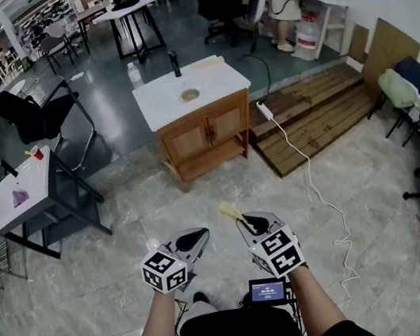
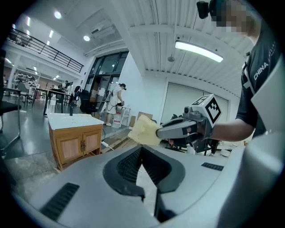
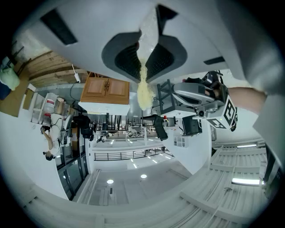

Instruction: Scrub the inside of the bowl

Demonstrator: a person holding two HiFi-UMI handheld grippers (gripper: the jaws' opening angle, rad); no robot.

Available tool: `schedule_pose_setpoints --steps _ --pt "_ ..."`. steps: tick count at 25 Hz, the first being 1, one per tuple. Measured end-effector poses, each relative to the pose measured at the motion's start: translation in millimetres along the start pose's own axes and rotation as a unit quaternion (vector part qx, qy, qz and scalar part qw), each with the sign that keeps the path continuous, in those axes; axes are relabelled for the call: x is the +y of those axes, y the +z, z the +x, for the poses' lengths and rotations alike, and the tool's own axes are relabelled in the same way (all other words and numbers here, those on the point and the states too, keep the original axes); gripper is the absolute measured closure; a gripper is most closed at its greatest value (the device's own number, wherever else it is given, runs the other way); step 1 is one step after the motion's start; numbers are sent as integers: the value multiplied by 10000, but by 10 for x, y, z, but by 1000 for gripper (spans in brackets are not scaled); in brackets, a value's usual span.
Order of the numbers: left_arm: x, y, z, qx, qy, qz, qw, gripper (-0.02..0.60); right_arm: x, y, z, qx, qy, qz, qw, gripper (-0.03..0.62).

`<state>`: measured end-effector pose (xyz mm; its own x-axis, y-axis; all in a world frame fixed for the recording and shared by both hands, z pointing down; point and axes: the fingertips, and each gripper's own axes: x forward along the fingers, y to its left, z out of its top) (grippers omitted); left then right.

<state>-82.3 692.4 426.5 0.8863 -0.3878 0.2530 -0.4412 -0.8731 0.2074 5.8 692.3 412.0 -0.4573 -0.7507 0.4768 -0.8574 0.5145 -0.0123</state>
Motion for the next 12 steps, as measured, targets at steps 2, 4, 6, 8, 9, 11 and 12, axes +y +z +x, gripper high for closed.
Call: schedule_pose_setpoints --steps 2,4,6,8,9,11,12 --pt "-6 8 -6 5 17 23 10000 578 3 2 -11 4 3 -5 10000 554" --pt "-10 7 -11 7 36 34 10000 578 2 -4 -22 4 3 -6 10000 554" --pt "-12 -4 -12 13 61 34 10000 578 -4 -18 -35 2 3 -8 10000 554" --pt "-19 -12 -7 20 87 33 10000 578 -16 -33 -52 6 5 -5 10000 554" --pt "-24 -13 -4 16 99 30 9999 578 -25 -40 -63 3 4 9 10000 554" --pt "-36 1 -3 -46 111 -11 9999 578 -49 -44 -93 -26 -3 72 10000 554" --pt "-47 19 -9 -123 86 -55 9999 578 -59 -44 -107 -46 -4 110 9999 554"
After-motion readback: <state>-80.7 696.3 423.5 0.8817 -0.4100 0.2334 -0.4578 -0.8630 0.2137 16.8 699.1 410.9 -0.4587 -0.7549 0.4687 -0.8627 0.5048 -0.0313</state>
